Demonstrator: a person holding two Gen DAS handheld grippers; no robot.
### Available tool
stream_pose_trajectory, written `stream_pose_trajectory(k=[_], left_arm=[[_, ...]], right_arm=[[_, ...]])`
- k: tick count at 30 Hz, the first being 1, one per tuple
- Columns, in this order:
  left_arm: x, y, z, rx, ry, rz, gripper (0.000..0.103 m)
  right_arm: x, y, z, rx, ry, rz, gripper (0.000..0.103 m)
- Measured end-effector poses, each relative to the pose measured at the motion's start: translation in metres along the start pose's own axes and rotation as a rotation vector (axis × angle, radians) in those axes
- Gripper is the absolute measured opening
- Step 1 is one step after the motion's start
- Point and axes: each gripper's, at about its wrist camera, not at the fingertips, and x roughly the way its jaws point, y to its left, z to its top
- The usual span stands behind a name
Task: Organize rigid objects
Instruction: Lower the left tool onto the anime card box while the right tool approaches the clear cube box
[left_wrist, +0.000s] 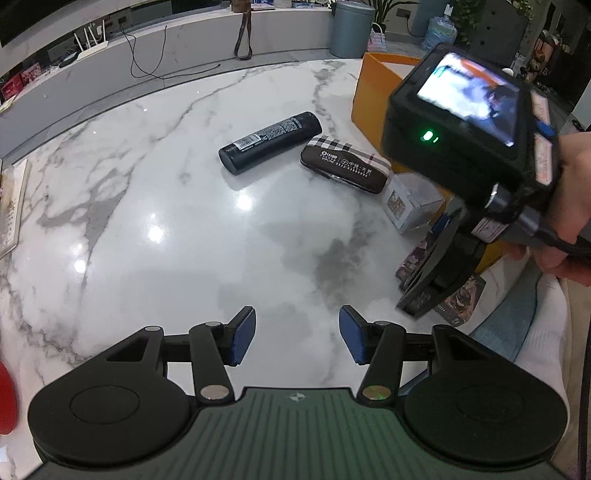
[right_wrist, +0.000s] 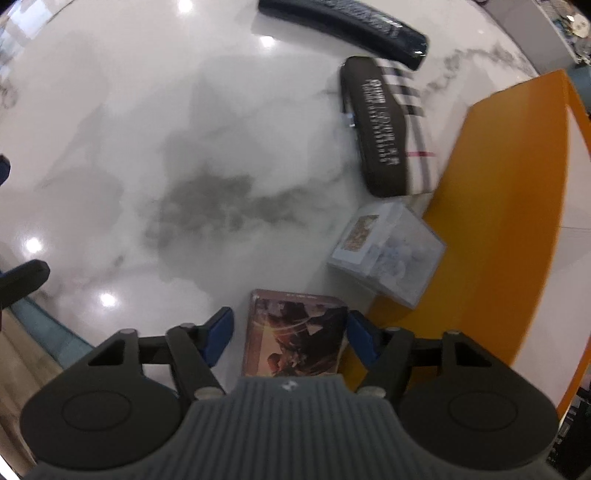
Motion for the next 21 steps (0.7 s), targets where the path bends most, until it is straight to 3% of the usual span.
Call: stream_pose_trajectory(k=[6,15,19,21], left_arm=[[0.006,0.004,-0.001,-0.008,0.016,0.001,0.062],[0.006,0.020,-0.007,-0.070,0.060,0.041,0.062],[0.008,0.023,-0.006,-0.105,0.069,0.005,0.062],[0.011,0.020,-0.005,-0.111,0.081,-0.015,0.062]], right_arm=[[-0.009,-0.004,-0.002,0.037,-0.059,0.083,0.056],[-0.026,0.011,0.022,0.180,-0.182,0.374,0.057],[-0.028,0.009,0.027,0.189,-0.200,0.413,0.057],[-0.035,0.006,0.026,0.167,-0.214,0.384,0.057]])
